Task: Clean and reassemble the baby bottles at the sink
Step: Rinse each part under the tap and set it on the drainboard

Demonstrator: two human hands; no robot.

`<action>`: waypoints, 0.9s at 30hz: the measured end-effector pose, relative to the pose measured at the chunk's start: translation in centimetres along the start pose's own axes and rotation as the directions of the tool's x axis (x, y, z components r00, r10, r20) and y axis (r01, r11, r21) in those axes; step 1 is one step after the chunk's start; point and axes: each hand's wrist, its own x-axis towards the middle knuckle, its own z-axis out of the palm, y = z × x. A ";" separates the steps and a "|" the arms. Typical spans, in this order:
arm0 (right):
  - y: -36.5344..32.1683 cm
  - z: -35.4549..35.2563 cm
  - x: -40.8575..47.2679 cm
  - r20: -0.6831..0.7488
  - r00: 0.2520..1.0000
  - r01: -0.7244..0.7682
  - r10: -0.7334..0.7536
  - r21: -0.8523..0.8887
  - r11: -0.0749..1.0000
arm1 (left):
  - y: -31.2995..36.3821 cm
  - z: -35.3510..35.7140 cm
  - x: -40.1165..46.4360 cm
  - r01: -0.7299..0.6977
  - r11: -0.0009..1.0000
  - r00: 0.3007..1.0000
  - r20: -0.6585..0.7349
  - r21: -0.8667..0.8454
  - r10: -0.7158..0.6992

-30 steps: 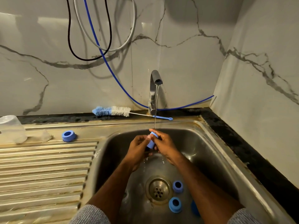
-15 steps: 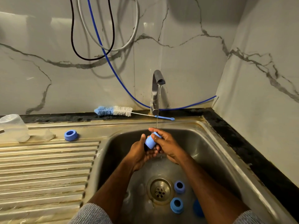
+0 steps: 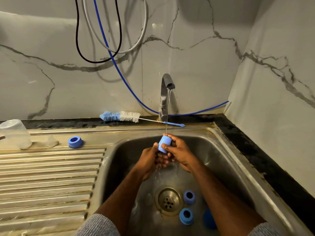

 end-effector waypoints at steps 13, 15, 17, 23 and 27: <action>-0.3 0.2 0.1 -0.003 0.995 0.102 -0.102 -0.048 0.994 | 0.1 -0.3 -0.1 -0.103 0.986 0.994 0.010 -0.133 0.106; -0.3 0.1 0.0 0.009 0.991 0.131 -0.131 -0.048 0.990 | 0.2 -0.2 0.0 -0.063 0.987 0.998 -0.010 -0.147 0.062; -0.3 0.1 -0.1 0.013 0.983 0.185 -0.184 -0.056 0.981 | 0.4 -0.1 0.0 0.010 0.988 1.000 -0.023 -0.156 -0.013; -0.5 0.0 -0.5 0.040 0.973 0.228 -0.229 0.034 0.973 | 0.4 -0.1 0.0 0.096 0.983 0.995 -0.019 -0.154 -0.100; -0.3 -0.3 -0.7 0.029 0.978 0.206 -0.205 -0.021 0.978 | 0.3 0.1 0.1 0.010 0.988 0.999 -0.034 -0.152 -0.016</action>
